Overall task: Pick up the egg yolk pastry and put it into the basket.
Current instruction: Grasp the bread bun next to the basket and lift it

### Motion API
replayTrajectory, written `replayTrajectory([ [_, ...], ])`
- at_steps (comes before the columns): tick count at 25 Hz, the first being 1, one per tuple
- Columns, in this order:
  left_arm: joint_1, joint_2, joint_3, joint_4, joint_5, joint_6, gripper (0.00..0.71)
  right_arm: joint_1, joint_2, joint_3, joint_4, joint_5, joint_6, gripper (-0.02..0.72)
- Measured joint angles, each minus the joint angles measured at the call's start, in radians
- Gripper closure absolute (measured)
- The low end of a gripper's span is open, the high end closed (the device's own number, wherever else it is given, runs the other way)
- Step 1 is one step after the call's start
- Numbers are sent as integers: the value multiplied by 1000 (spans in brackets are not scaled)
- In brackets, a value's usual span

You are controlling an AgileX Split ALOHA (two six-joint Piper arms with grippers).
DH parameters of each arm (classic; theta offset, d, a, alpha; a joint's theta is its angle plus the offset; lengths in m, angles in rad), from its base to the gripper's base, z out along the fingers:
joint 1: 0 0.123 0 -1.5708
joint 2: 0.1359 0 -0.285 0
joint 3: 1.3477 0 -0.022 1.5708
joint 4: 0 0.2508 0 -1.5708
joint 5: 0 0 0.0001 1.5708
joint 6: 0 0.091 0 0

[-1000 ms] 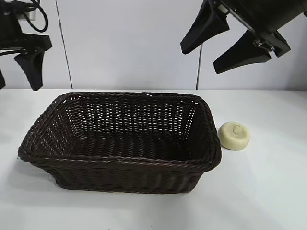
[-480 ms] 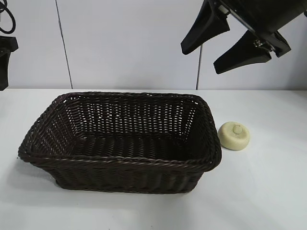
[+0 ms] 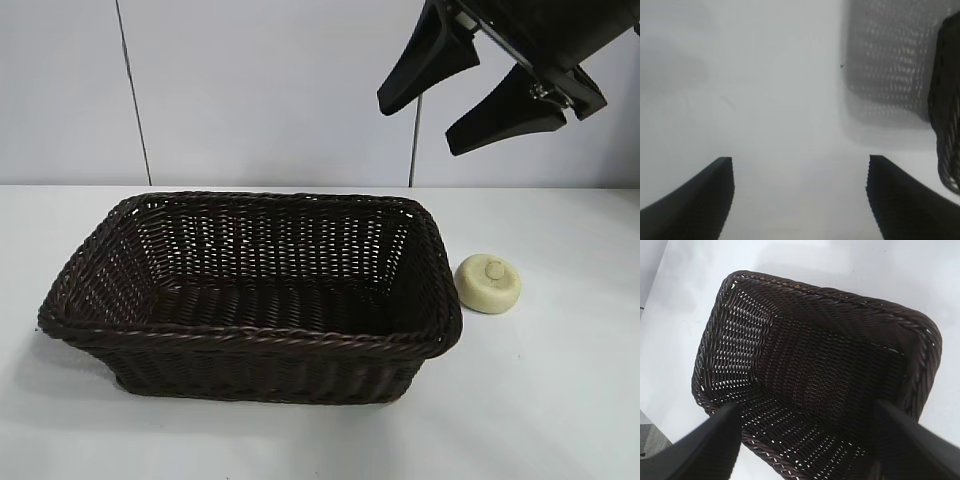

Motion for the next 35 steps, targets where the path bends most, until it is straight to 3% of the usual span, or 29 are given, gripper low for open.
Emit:
replayTrajectory([
  [9, 0, -515, 397, 0, 4, -9, 170, 0, 0, 0, -1, 4, 0, 174],
  [18, 0, -928, 671, 0, -67, -59, 170, 0, 0, 0, -1, 7, 11, 174],
  [24, 0, -1115, 744, 0, -101, -65, 170, 0, 0, 0, -3, 9, 12, 174],
  [35, 0, -1178, 746, 0, -105, -65, 170, 0, 0, 0, -3, 6, 13, 174],
])
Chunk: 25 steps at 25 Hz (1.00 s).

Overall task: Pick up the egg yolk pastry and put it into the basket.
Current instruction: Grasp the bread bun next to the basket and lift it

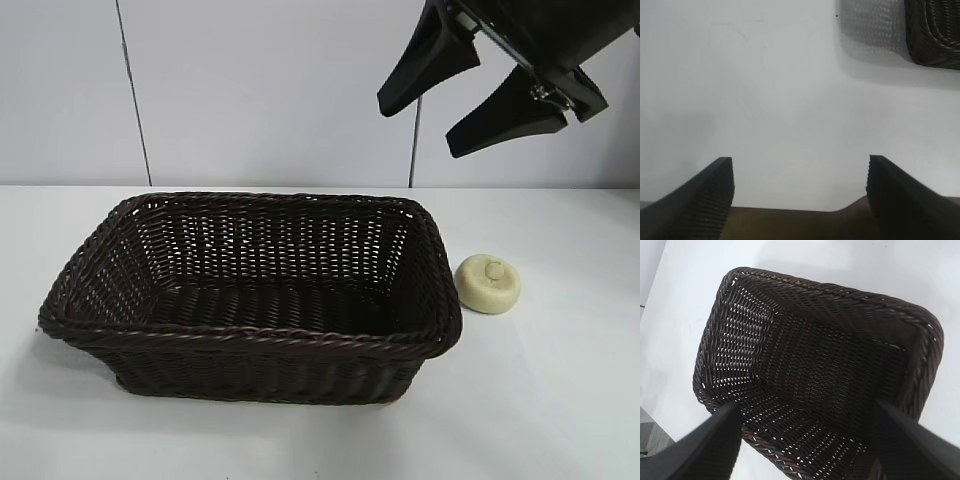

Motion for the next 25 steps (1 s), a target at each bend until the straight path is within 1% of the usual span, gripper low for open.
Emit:
replayTrajectory([
  [4, 0, -127, 0, 0, 0, 0, 170, 0, 0, -6, -13, 6, 28, 174],
  [7, 0, -271, 0, 0, 2, 0, 170, 0, 0, -34, -64, 24, 81, 174],
  [9, 0, -329, -1, 0, 8, 0, 170, 0, 0, -63, -125, 45, 131, 174],
  [11, 0, -336, -3, 0, 15, 0, 170, 0, 10, -106, -191, 79, 194, 174],
  [14, 0, -336, -5, 0, 15, 0, 170, 0, 52, -172, -292, 148, 266, 174],
  [18, 0, -336, -5, 0, 16, 0, 170, 0, 120, -256, -412, 215, 334, 174],
  [22, 0, -336, -5, 0, 16, 0, 170, 0, 172, -329, -538, 255, 399, 174],
  [24, 0, -336, -5, 0, 16, 0, 170, -6, 195, -349, -579, 265, 422, 174],
  [25, 0, -336, -5, 0, 16, 0, 170, -15, 206, -355, -585, 268, 429, 174],
])
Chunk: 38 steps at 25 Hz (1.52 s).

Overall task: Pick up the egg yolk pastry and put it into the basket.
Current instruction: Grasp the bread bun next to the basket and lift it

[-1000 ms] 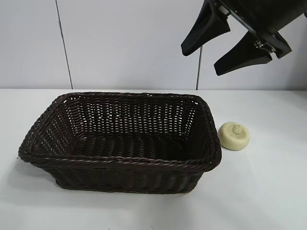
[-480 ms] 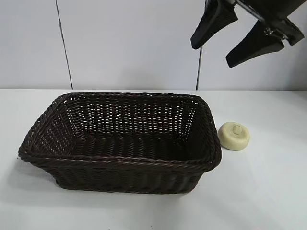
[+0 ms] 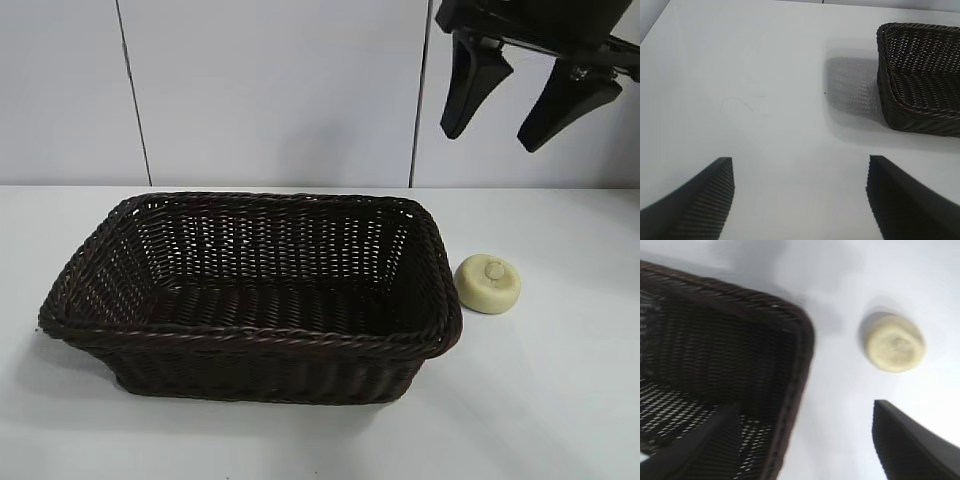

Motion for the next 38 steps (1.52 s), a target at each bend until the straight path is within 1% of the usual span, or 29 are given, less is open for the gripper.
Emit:
replayTrajectory([
  [5, 0, 0, 0, 0, 0, 0, 170, -75, 44, -6, -5, -4, 8, 174],
  [9, 0, 0, 0, 0, 0, 0, 170, -120, 75, -6, 2, -26, 8, 174],
  [12, 0, 0, 0, 0, 0, -1, 170, -127, 106, -6, 24, -38, 8, 174],
  [16, 0, 0, 0, 0, 0, -1, 170, -127, 157, -6, 54, -90, 8, 174],
  [20, 0, 0, 0, 0, 0, -1, 170, -127, 219, -6, 67, -134, 8, 174],
  [24, 0, 0, 0, 0, 0, -2, 170, -127, 297, -7, 113, -165, 8, 174],
  [27, 0, 0, 0, 0, 0, -2, 170, -127, 353, -7, 133, -189, 8, 174],
  [33, 0, 0, 0, 0, 0, -3, 170, -126, 419, -10, 134, -202, 8, 174],
  [35, 0, 0, 0, 0, 0, -3, 170, -126, 421, -11, 122, -207, 19, 178],
  [37, 0, 0, 0, 0, 0, -3, 170, -125, 421, -11, 101, -207, 38, 218],
  [38, 0, 0, 0, 0, 0, -3, 170, -125, 421, -11, 87, -207, 48, 264],
])
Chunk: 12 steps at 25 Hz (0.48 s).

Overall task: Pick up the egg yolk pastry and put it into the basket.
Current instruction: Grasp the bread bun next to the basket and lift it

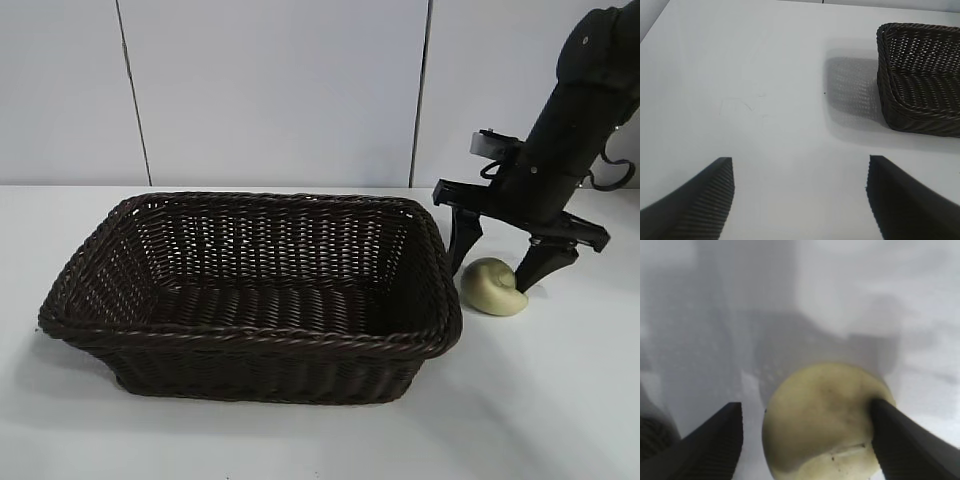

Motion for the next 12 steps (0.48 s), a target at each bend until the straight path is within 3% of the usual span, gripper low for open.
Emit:
replayTrajectory([
  [4, 0, 0, 0, 0, 0, 0, 170, 0, 0, -1, -24, 16, 12, 531],
  [6, 0, 0, 0, 0, 0, 0, 170, 0, -2, -4, -25, 24, 12, 622],
  [12, 0, 0, 0, 0, 0, 0, 170, 0, -55, -30, -30, 85, 12, 659],
])
